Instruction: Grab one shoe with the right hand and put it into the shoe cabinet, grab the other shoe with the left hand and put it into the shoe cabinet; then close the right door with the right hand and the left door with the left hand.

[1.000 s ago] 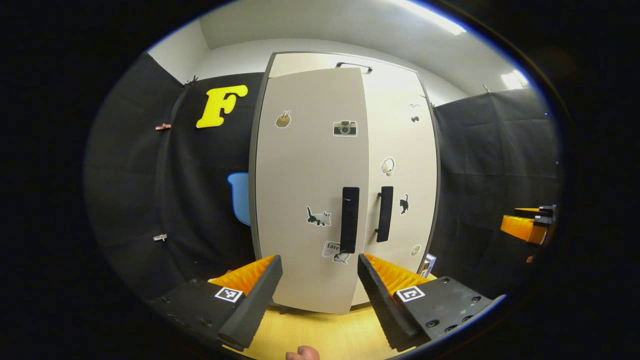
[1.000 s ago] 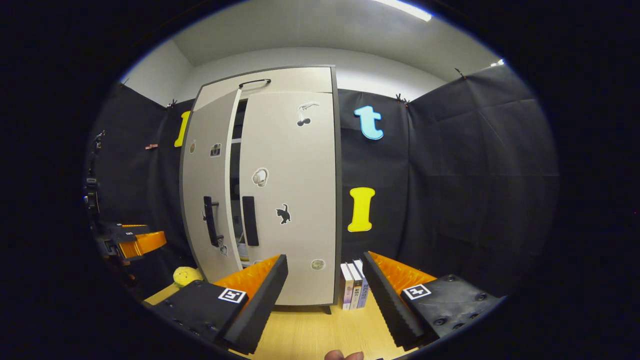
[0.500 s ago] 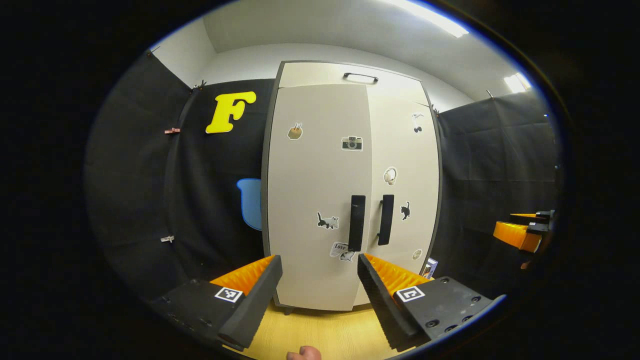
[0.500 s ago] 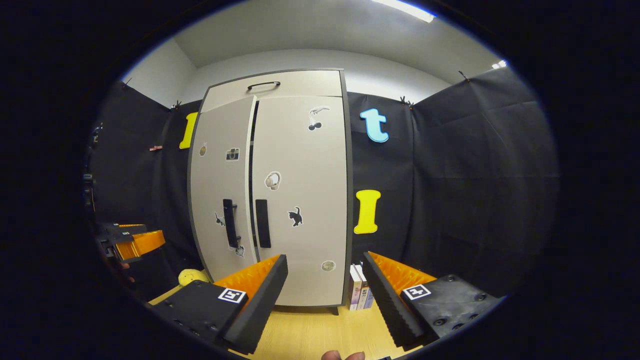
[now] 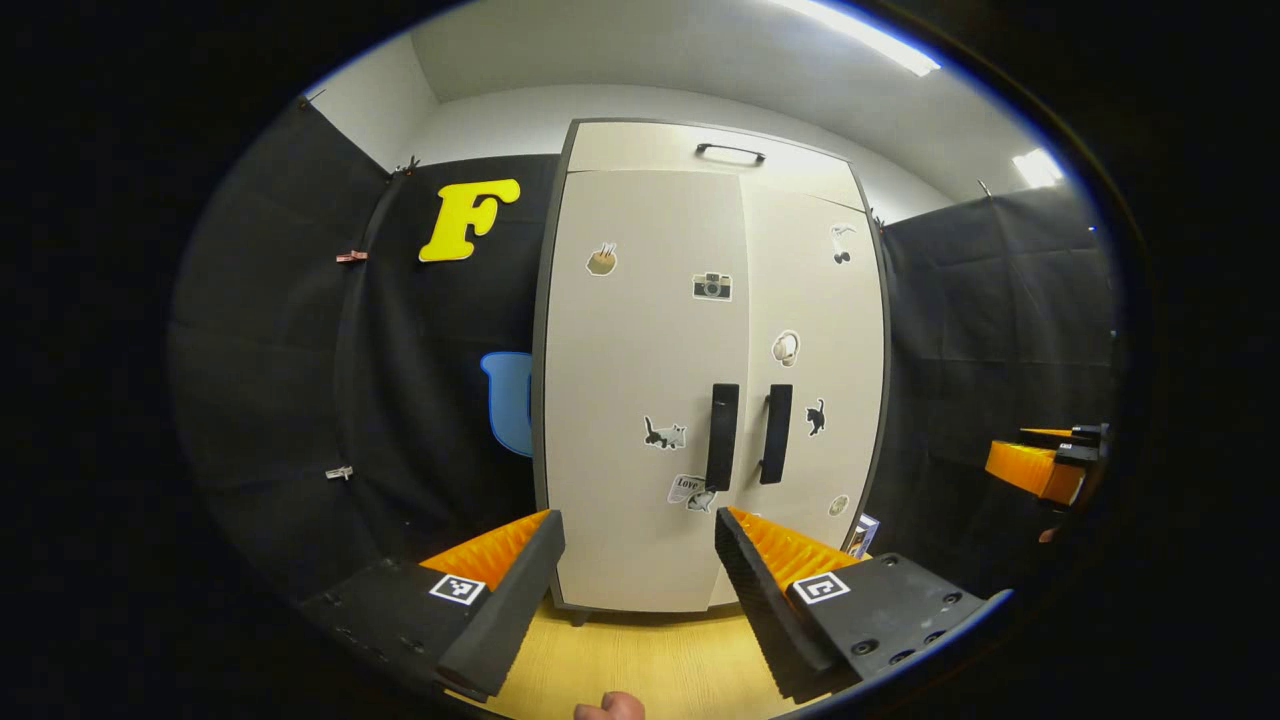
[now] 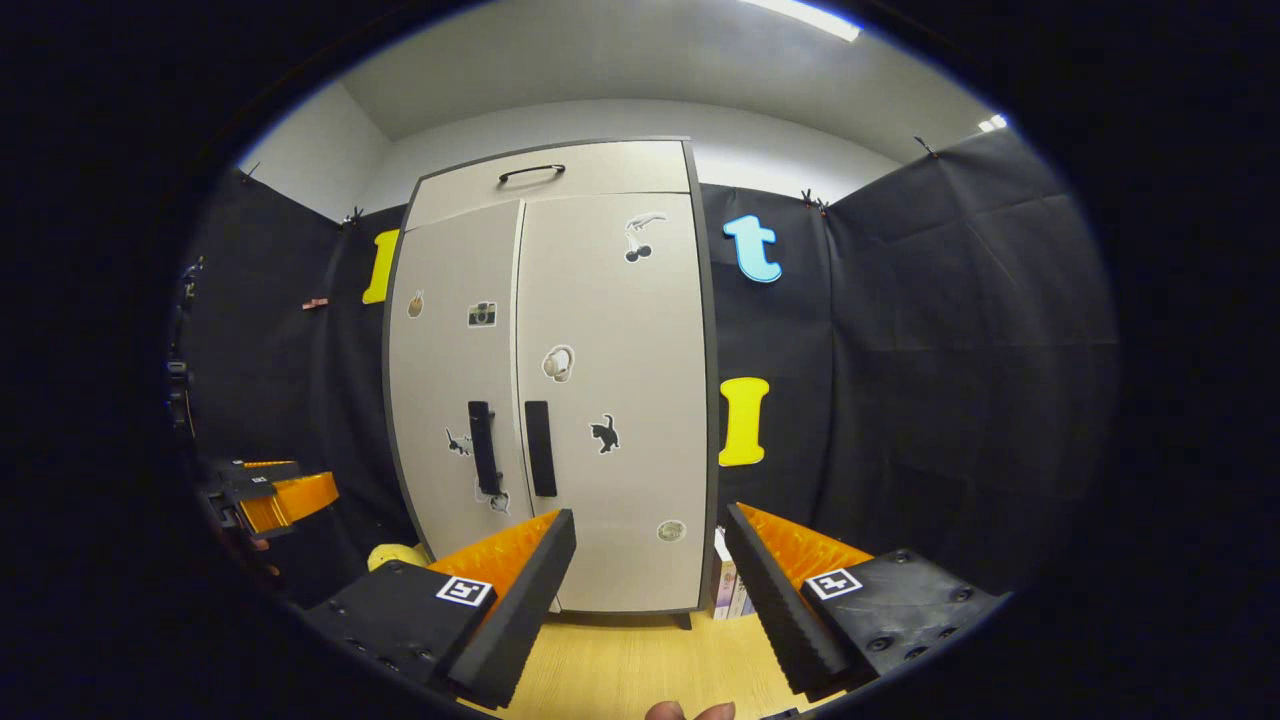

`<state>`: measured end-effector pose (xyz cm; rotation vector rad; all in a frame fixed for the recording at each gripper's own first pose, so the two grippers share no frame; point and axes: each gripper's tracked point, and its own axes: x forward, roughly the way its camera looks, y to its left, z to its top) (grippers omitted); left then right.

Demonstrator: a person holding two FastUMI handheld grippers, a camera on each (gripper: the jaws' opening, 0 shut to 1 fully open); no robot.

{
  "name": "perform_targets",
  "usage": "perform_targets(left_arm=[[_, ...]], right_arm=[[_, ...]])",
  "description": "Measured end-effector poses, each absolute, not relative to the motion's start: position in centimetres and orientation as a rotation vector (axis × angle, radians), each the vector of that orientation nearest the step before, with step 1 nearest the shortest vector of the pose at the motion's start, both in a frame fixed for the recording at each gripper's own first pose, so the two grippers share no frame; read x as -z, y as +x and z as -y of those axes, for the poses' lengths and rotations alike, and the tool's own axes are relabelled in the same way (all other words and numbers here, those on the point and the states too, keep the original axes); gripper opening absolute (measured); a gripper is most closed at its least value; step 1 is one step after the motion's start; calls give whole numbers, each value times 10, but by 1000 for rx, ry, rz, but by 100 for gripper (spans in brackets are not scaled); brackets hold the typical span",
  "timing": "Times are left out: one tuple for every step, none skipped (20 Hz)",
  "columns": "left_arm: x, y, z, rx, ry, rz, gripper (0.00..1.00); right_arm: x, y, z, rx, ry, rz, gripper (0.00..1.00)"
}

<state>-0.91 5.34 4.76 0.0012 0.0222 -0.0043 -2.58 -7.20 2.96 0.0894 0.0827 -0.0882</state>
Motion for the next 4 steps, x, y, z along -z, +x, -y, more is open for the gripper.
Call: perform_targets(left_arm=[[-47,-9,-53,3,3,-23,95],[-47,-9,-53,4,4,-24,95],[-46,-9,-53,3,4,-26,95],[-45,-9,-52,4,4,-28,95]], right_arm=[[-29,-26,71,87,90,-85,98],[-28,-25,70,86,90,-87,98],[-28,-25,69,84,89,-87,98],[-28,-24,69,82,87,-87,98]])
